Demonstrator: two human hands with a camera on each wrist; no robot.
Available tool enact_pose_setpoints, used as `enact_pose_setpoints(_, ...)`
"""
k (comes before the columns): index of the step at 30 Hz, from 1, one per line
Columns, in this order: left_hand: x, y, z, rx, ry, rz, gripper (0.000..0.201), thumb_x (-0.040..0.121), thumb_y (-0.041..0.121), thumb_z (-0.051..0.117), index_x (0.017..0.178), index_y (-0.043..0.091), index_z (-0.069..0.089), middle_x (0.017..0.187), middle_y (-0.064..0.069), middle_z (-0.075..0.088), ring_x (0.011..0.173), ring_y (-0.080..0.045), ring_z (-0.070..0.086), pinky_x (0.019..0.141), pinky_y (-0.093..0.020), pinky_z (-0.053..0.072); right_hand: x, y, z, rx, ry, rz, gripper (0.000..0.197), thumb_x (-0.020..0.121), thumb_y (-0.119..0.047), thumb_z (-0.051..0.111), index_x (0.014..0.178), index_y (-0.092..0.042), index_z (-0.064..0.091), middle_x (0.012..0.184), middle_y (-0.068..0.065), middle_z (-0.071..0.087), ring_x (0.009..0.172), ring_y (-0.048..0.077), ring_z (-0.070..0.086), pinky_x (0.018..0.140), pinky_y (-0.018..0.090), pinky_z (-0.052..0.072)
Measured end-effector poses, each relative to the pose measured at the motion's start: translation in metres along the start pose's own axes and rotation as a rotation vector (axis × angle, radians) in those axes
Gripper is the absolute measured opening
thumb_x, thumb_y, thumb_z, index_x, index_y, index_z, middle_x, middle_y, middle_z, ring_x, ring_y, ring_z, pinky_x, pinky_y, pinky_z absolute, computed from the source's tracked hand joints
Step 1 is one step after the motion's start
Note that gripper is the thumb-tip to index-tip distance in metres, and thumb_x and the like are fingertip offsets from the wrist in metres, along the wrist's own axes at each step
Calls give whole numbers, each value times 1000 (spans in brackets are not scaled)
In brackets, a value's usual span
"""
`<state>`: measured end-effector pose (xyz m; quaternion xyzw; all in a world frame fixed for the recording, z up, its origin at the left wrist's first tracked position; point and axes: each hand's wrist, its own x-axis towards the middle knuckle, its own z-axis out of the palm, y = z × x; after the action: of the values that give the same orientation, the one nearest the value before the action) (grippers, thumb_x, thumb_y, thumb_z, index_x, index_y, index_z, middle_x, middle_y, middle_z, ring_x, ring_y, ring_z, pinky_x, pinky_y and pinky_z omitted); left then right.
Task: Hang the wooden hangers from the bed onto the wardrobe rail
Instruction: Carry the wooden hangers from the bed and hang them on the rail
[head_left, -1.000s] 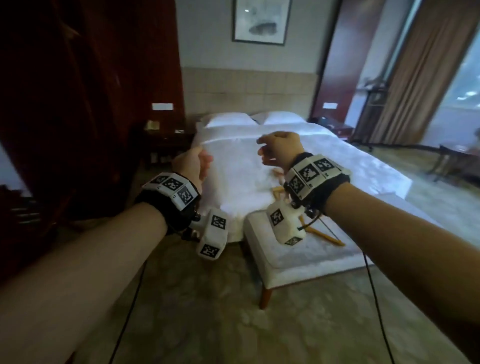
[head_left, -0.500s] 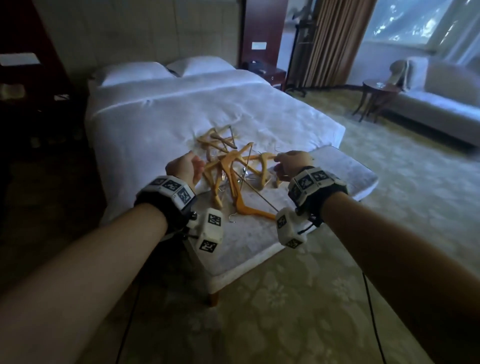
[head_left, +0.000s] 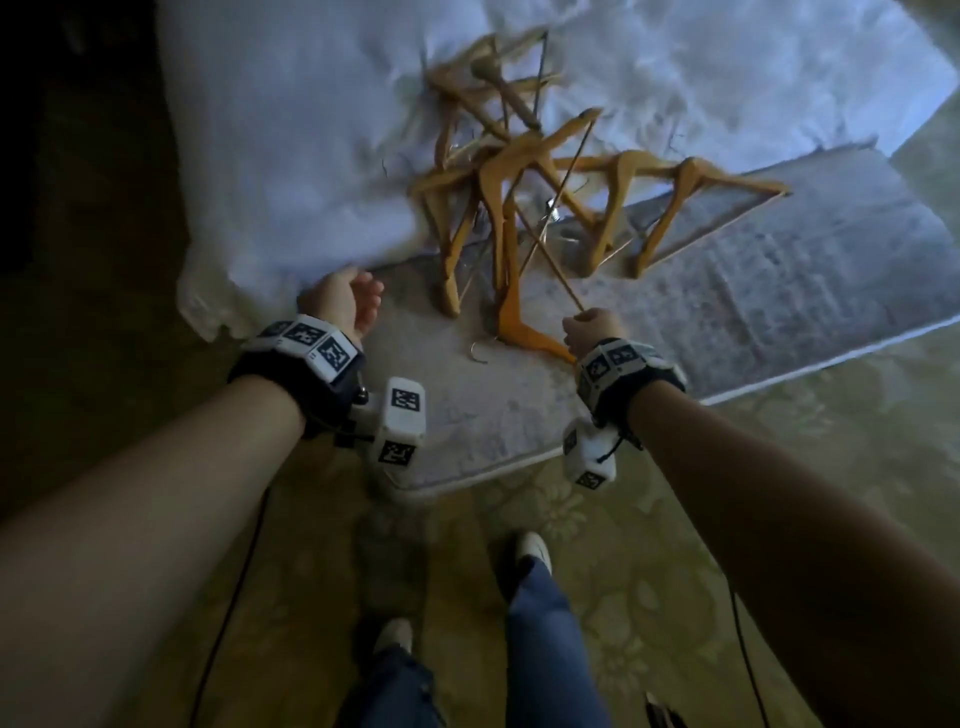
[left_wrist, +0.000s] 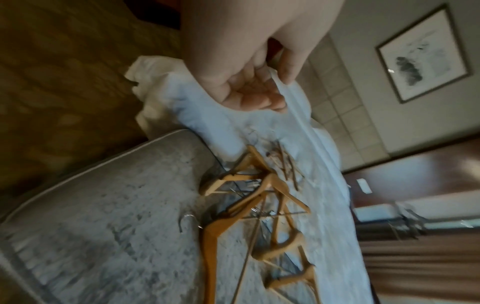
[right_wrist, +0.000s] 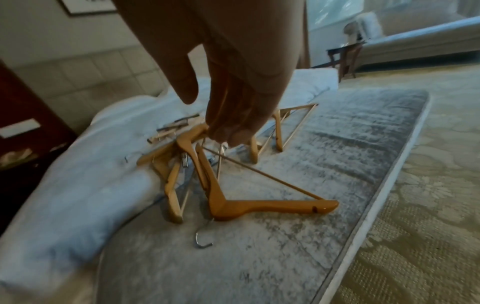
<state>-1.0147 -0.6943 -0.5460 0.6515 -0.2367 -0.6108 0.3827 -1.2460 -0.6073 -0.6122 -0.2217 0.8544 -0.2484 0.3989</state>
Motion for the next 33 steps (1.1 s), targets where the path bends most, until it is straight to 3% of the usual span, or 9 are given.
enact_pose_setpoints(3, 42, -35, 1, -33, 94, -44, 32, 95, 19, 45, 64, 16, 51, 39, 7, 57, 32, -1, 47, 38, -12, 34, 51, 6, 21, -214, -83, -36, 27, 93, -27, 52, 107, -7, 63, 112, 12, 64, 105, 29, 60, 83, 31, 46)
enact_pose_setpoints(8, 87, -96, 1, -17, 219, -99, 33, 97, 21, 43, 66, 16, 50, 38, 9, 55, 32, 0, 48, 41, -11, 35, 128, 33, 62, -382, -182, -40, 47, 96, -24, 47, 140, -10, 36, 133, 14, 51, 115, 31, 53, 79, 32, 40)
enact_pose_setpoints(11, 109, -127, -1, -32, 263, -133, 32, 97, 24, 46, 67, 15, 52, 39, 9, 55, 32, 0, 48, 44, -13, 37, 163, 55, 86, -490, -223, -47, 57, 93, -26, 50, 144, -11, 27, 139, 16, 43, 123, 35, 45, 93, 40, 42)
enact_pose_setpoints(14, 126, -151, -6, -52, 294, -150, 31, 95, 23, 48, 66, 14, 53, 40, 9, 55, 33, -2, 48, 43, -14, 37, 186, 78, 106, -670, -226, -113, 75, 87, -35, 61, 146, -14, 21, 148, 11, 30, 137, 32, 28, 112, 48, 25)
enact_pose_setpoints(18, 133, -165, -12, -19, 318, -170, 30, 95, 23, 49, 67, 14, 53, 41, 9, 56, 33, -1, 48, 40, -13, 38, 199, 93, 114, -817, -189, -150, 63, 87, -30, 60, 140, -16, 29, 140, 14, 39, 132, 33, 34, 109, 51, 26)
enact_pose_setpoints(21, 124, -157, -11, -24, 314, -171, 29, 96, 23, 49, 69, 14, 53, 41, 9, 56, 32, -2, 47, 40, -13, 38, 191, 95, 113, -791, -302, -197, 45, 90, -21, 55, 132, -12, 40, 131, 17, 45, 121, 37, 45, 99, 45, 40)
enact_pose_setpoints(25, 100, -120, -6, 4, 285, -134, 29, 97, 23, 48, 70, 14, 54, 41, 10, 57, 34, 0, 48, 48, -15, 39, 157, 63, 101, -731, -349, -264, 36, 92, -26, 54, 123, -9, 47, 125, 16, 45, 109, 38, 52, 90, 42, 44)
enact_pose_setpoints(29, 70, -69, -6, -23, 256, -90, 32, 98, 26, 44, 70, 14, 53, 40, 10, 56, 33, 0, 48, 49, -16, 38, 117, -3, 74, -588, -279, -356, 47, 88, -36, 60, 123, -7, 48, 118, 14, 55, 107, 33, 56, 81, 35, 45)
enact_pose_setpoints(33, 35, -13, -13, -87, 207, -27, 34, 98, 28, 44, 68, 14, 52, 39, 9, 56, 33, 0, 49, 42, -13, 38, 68, -70, 40, -352, -211, -387, 41, 87, -37, 61, 115, -8, 56, 98, 8, 60, 100, 30, 60, 72, 30, 42)
